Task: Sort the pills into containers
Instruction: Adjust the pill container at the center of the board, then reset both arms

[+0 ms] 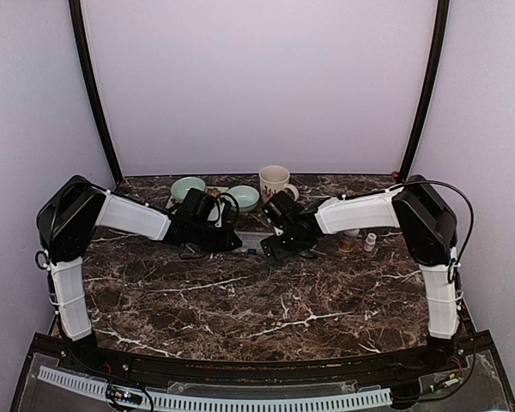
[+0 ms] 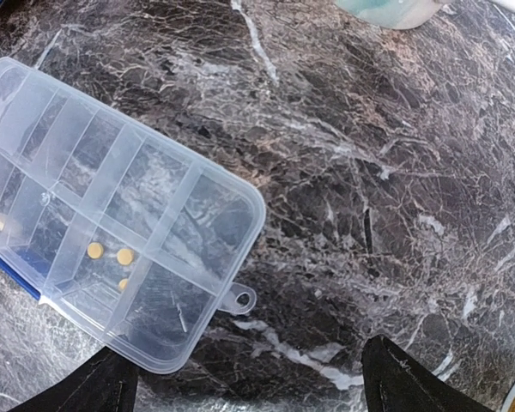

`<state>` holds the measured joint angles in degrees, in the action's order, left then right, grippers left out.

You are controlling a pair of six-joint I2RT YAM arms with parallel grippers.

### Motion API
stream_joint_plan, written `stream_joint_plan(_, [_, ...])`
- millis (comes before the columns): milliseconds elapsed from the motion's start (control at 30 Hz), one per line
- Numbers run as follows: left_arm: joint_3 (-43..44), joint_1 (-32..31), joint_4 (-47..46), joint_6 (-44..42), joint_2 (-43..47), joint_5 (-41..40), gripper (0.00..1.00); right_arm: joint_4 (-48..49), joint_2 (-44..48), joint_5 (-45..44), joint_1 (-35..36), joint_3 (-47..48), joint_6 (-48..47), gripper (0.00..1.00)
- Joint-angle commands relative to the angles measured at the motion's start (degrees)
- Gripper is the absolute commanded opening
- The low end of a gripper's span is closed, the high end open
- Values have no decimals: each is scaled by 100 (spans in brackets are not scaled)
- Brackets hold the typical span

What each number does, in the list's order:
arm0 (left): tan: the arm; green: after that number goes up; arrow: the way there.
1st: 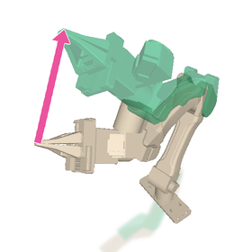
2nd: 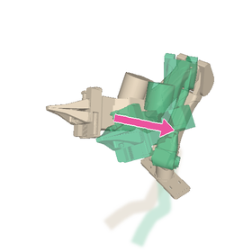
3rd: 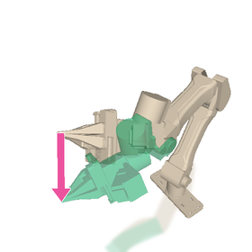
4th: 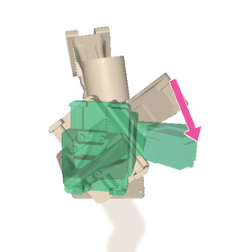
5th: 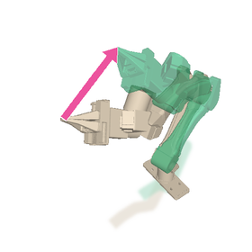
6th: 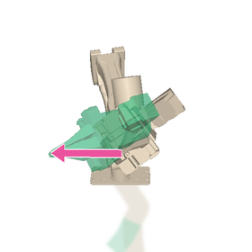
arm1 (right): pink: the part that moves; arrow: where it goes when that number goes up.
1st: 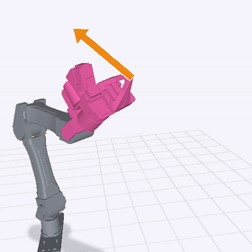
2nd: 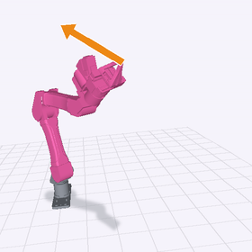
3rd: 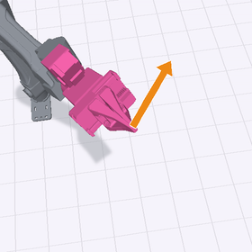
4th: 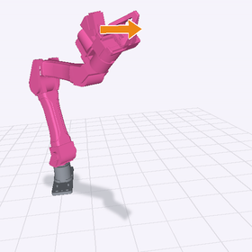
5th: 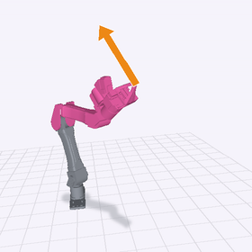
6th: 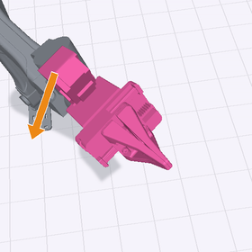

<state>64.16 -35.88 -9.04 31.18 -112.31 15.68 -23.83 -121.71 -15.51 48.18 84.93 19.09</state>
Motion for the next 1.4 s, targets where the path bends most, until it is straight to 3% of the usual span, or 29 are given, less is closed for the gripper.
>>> stream_joint_plan(0, [-35, 28, 341, 7, 210, 40, 10, -33, -144, -162, -93, 177, -17, 91])
stream_joint_plan(367, [-35, 28, 345, 50, 264, -30, 11, -31, -84, -104, -112, 146, -35, 91])
stream_joint_plan(1000, [722, 28, 790, -83, 875, -729, 28, -373, 1123, -170, 57, -90, -120, 93])
stream_joint_plan(1200, [814, 28, 865, -595, 1624, -1760, 35, -347, 1890, -897, -17, -197, -222, 93])
stream_joint_plan(1367, [666, 28, 505, -1256, 2245, -3027, 51, -262, 2465, -1352, -518, -265, -373, 95])
